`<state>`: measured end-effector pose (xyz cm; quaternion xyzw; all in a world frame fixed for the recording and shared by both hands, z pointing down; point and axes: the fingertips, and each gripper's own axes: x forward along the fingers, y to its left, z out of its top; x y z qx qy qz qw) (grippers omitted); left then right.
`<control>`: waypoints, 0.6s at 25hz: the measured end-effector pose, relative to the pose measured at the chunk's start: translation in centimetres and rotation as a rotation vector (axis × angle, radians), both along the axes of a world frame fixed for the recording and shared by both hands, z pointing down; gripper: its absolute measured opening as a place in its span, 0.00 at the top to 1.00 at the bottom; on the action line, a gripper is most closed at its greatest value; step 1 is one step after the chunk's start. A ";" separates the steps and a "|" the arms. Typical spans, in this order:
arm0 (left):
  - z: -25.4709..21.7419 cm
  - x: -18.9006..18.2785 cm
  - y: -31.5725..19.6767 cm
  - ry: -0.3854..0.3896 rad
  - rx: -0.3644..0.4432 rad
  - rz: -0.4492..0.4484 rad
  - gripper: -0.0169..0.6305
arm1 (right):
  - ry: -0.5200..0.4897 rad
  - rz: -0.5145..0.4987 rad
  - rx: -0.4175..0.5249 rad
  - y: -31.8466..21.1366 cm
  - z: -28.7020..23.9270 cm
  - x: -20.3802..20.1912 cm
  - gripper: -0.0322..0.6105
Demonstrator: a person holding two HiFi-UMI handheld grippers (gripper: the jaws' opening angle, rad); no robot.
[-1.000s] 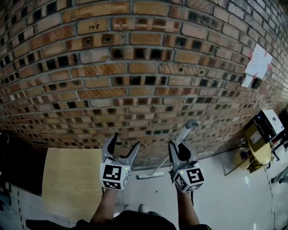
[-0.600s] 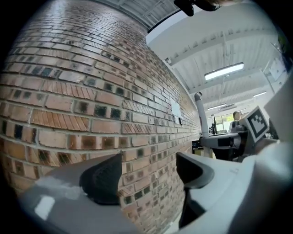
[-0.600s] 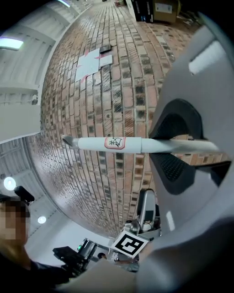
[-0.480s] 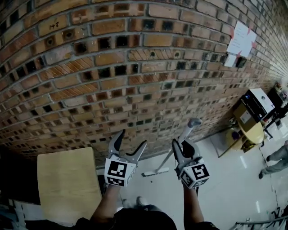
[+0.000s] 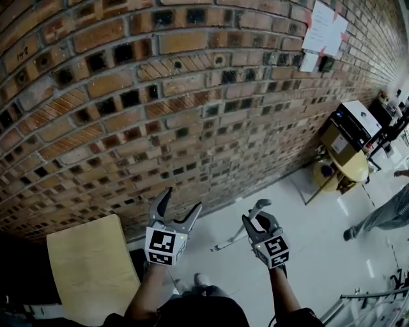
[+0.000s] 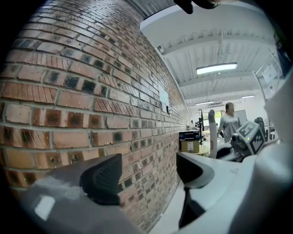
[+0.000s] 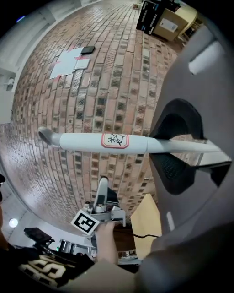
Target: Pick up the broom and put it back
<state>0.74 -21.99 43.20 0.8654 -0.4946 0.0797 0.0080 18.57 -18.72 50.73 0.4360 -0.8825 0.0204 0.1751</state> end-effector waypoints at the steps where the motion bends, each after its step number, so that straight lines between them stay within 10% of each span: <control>1: 0.5 0.3 -0.3 0.000 -0.007 0.006 0.39 | 0.018 0.011 -0.025 -0.2 1.5 0.6 0.81; 15: 9.5 0.5 -4.1 -0.017 -0.180 -0.010 0.41 | 0.045 0.061 -0.259 -4.7 18.5 1.3 0.81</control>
